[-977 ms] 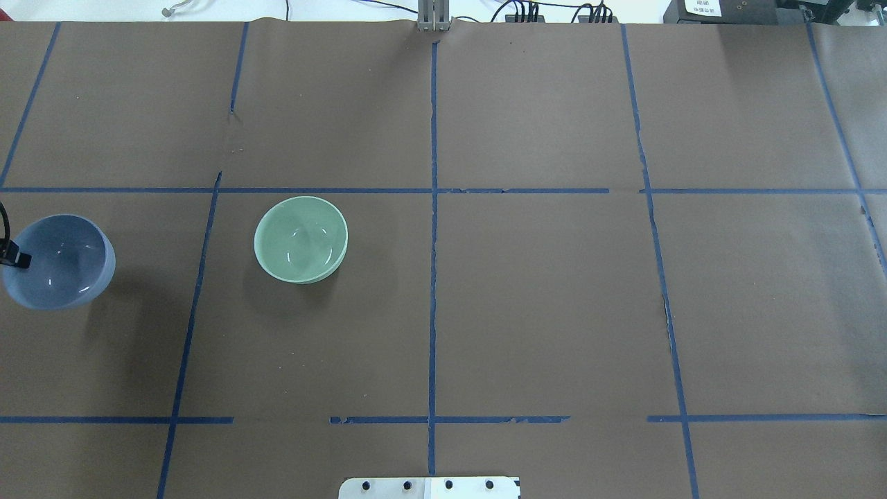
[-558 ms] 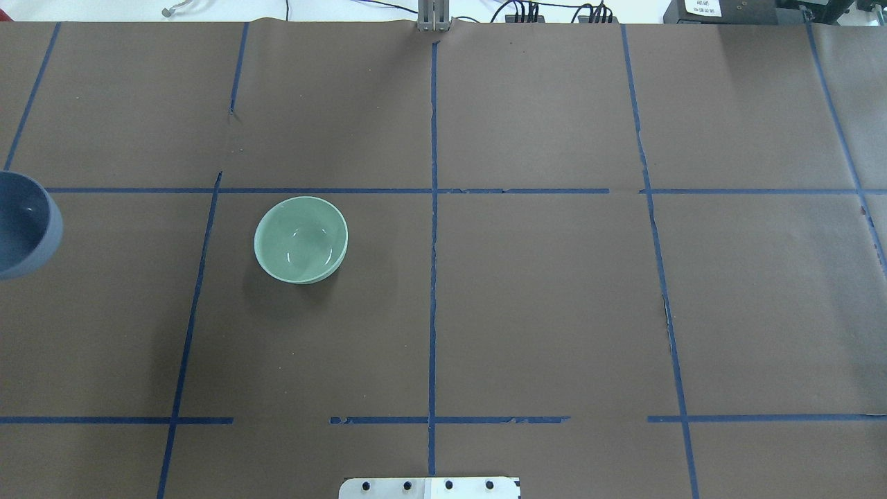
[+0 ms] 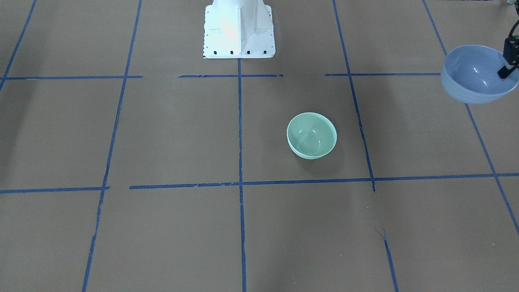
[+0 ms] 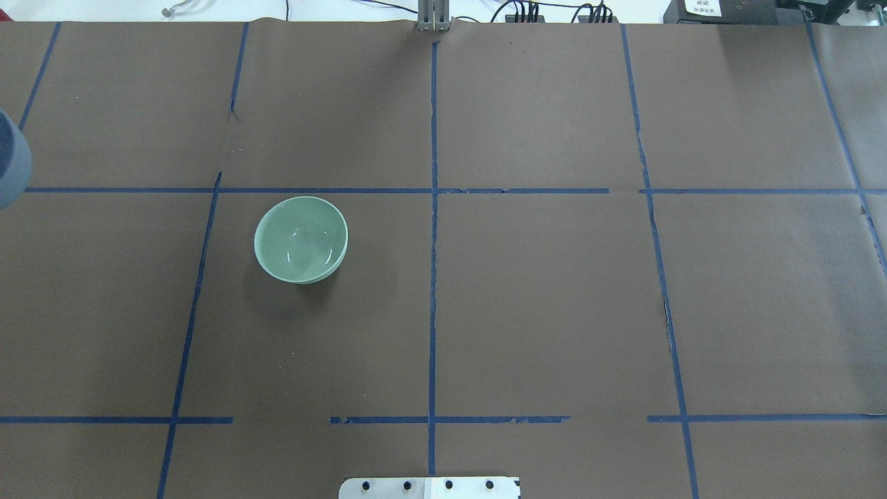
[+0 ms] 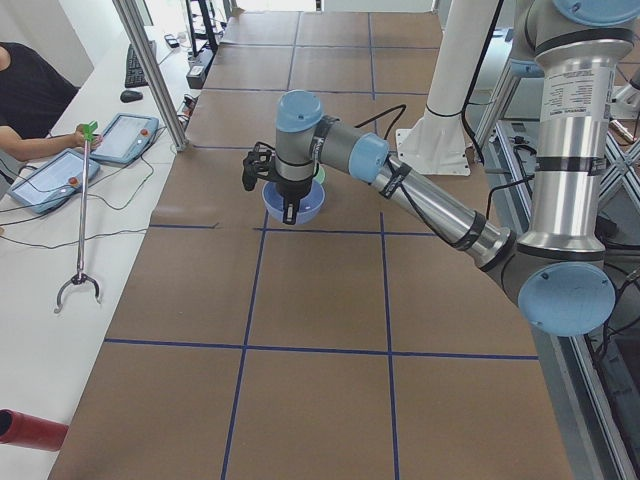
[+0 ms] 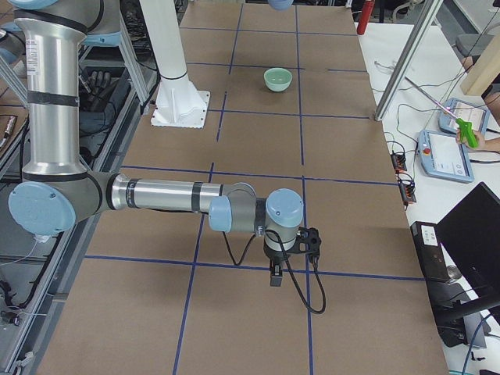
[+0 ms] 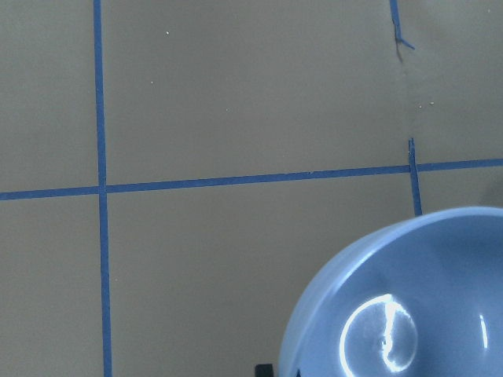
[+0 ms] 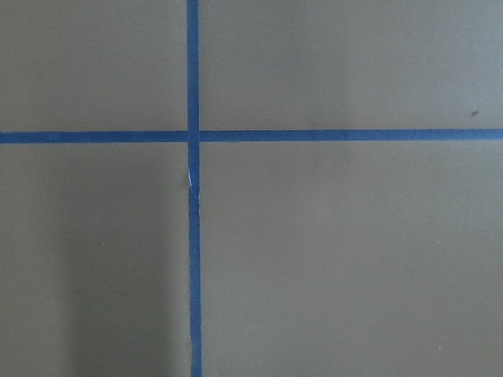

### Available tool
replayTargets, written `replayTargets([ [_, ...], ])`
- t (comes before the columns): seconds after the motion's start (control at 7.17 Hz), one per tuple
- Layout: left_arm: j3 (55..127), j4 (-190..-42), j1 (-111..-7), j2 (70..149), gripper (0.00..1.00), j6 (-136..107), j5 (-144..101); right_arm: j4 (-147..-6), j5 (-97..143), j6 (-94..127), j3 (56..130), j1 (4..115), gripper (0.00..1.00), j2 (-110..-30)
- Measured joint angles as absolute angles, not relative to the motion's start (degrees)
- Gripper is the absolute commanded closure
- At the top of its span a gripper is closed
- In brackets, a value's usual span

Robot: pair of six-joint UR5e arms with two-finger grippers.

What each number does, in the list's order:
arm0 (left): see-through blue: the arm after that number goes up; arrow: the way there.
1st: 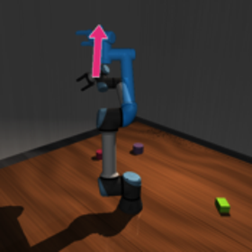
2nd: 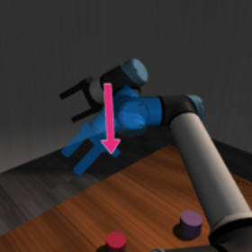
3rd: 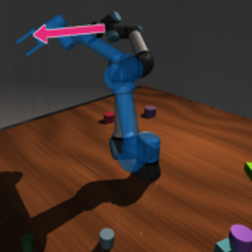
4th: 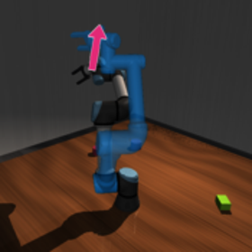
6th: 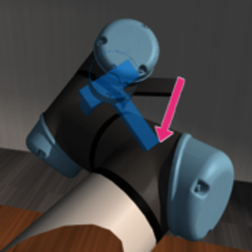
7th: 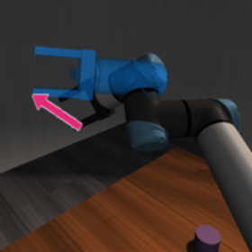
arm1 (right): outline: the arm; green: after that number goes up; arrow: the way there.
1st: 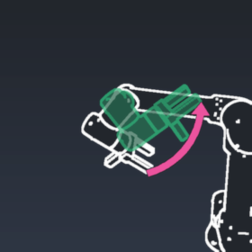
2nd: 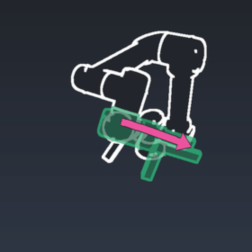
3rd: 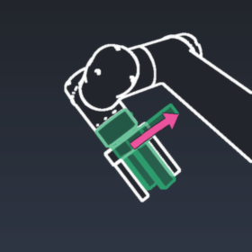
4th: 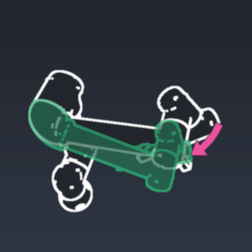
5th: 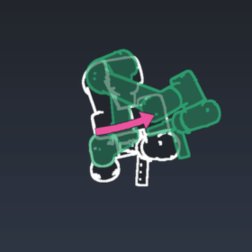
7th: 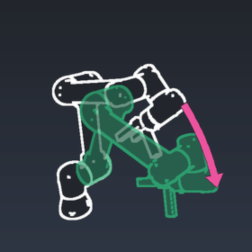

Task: Stack blue bowl on green bowl
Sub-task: 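Lift the blue bowl with the left gripper and carry it toward the green bowl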

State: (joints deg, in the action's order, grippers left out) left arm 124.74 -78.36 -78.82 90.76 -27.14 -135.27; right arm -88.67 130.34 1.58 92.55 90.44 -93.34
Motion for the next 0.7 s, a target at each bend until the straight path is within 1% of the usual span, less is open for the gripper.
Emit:
replayTargets([
  [0.14,126.0,-80.7,-74.9,91.7,1.0,-35.6,-135.4,-88.7,130.3,1.6,92.5,90.4,0.0,-93.3],
  [0.28,126.0,-86.1,-69.6,92.3,1.0,-45.6,-135.4,-88.6,130.3,1.6,92.5,90.4,0.0,-93.3],
  [0.42,124.1,-93.7,-63.6,93.5,1.0,-55.8,-135.1,-88.6,130.4,1.6,92.5,90.4,0.0,-93.3],
  [0.56,120.4,-99.6,-58.5,96.7,1.0,-63.6,-133.9,-88.6,130.4,1.6,92.5,90.4,0.0,-93.3],
  [0.7,116.9,-102.0,-54.3,100.8,1.0,-68.7,-131.3,-88.6,130.4,1.6,92.5,90.4,0.0,-93.3],
])
